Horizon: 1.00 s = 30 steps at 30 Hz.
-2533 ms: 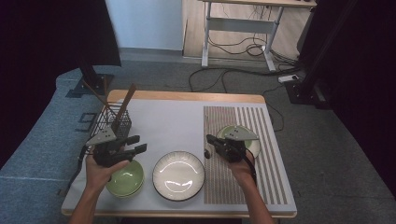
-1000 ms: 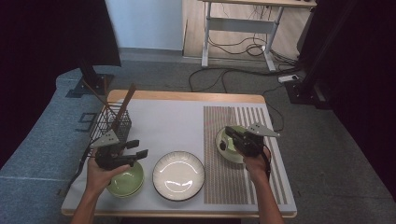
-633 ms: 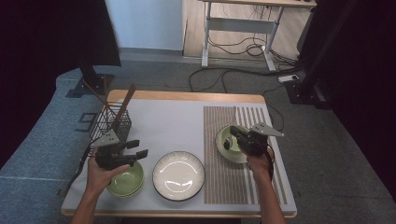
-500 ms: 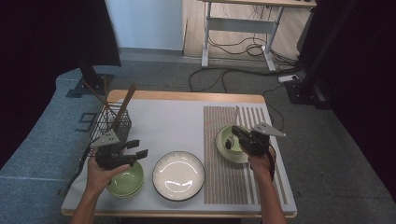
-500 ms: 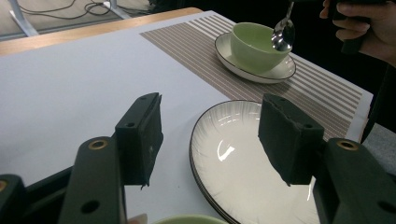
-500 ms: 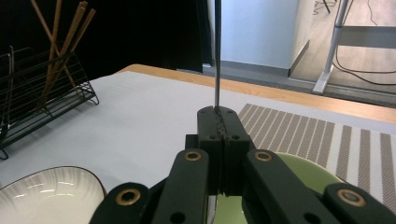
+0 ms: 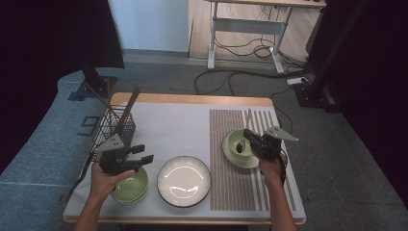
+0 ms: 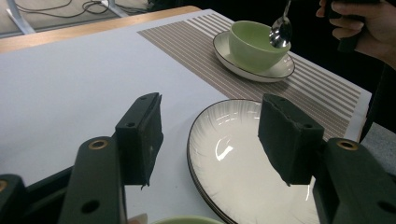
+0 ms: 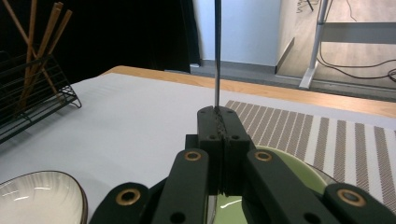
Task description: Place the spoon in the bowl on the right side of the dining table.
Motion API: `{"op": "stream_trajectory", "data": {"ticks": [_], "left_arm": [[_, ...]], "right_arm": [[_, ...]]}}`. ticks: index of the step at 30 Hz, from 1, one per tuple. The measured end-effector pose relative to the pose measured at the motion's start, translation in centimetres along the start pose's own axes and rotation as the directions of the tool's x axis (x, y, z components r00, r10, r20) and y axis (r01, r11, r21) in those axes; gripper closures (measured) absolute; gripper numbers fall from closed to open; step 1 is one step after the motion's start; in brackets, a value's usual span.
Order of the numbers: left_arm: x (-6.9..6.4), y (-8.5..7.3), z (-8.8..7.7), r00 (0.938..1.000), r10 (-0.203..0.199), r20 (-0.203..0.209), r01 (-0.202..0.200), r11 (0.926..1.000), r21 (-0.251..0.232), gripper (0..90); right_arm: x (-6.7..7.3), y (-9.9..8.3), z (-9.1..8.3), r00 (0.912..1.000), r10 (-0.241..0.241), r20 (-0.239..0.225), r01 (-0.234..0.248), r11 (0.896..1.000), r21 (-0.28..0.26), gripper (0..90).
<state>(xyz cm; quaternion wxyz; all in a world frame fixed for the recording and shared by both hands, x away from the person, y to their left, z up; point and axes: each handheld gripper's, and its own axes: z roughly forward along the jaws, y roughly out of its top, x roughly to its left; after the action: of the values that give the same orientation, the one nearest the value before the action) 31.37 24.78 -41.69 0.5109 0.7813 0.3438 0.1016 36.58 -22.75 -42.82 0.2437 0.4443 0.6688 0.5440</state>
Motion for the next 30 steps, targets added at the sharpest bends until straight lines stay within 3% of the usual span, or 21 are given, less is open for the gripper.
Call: {"op": "stream_trajectory", "data": {"ticks": [14, 30], "left_arm": [[-0.1, -0.1, 0.0, 1.0, 0.002, 0.004, -0.002, 1.0, 0.005, 39.6], [0.0, -0.1, 0.1, 1.0, 0.002, 0.008, -0.002, 0.9999, 0.012, 39.7]], "right_arm": [[-1.0, -0.1, -0.1, 0.9992, 0.018, 0.035, -0.018, 1.0, -0.004, 89.8], [-1.9, -0.8, 0.8, 0.9978, 0.021, 0.063, -0.023, 0.999, 0.03, 89.8]]}}
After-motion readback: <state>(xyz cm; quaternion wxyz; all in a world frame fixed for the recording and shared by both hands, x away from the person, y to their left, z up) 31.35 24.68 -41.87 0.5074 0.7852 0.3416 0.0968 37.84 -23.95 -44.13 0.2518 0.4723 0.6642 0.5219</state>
